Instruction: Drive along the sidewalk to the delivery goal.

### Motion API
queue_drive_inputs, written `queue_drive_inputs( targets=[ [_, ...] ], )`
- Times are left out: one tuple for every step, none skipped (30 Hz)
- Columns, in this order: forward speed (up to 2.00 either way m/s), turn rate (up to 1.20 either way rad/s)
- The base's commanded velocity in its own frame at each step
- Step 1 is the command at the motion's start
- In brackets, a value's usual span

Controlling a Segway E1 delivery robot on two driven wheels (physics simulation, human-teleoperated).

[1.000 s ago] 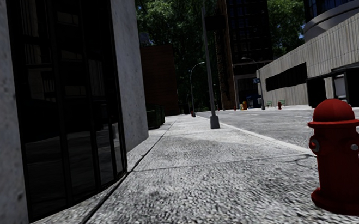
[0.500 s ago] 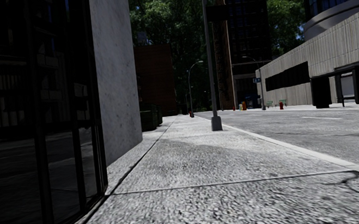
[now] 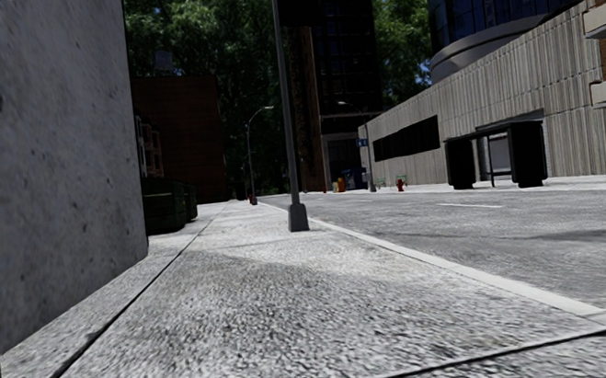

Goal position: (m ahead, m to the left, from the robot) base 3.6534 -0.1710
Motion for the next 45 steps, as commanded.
queue_drive_inputs(
  targets=[
    [2.00,0.00],
    [2.00,0.00],
    [1.99,0.00],
    [1.99,0.00],
    [1.99,0.00],
    [1.99,0.00],
    [1.99,0.00],
    [1.99,0.00],
    [1.99,0.00],
    [1.98,0.00],
    [1.95,0.00],
    [1.81,0.00],
    [1.67,0.00],
    [1.58,0.00],
    [1.53,0.00],
    [1.53,0.00],
    [1.51,0.00],
    [1.50,0.00],
    [1.50,0.00],
    [1.50,0.00],
    [1.50,0.00],
    [1.50,0.00],
    [1.50,0.00],
    [1.50,0.00],
    [1.50,0.00],
    [1.50,0.00],
    [1.50,0.00],
    [1.50,0.00],
    [1.50,0.00],
    [1.50,0.00],
    [1.50,0.00],
    [1.49,0.00],
    [1.48,0.00],
    [1.47,0.00],
    [1.47,0.00],
    [1.47,0.00],
    [1.47,0.00],
    [1.47,0.00],
    [1.47,0.00],
    [1.42,0.00],
    [1.34,0.00],
    [1.26,0.00],
    [1.14,0.00],
    [1.02,0.00],
    [0.86,0.00]
  ],
)
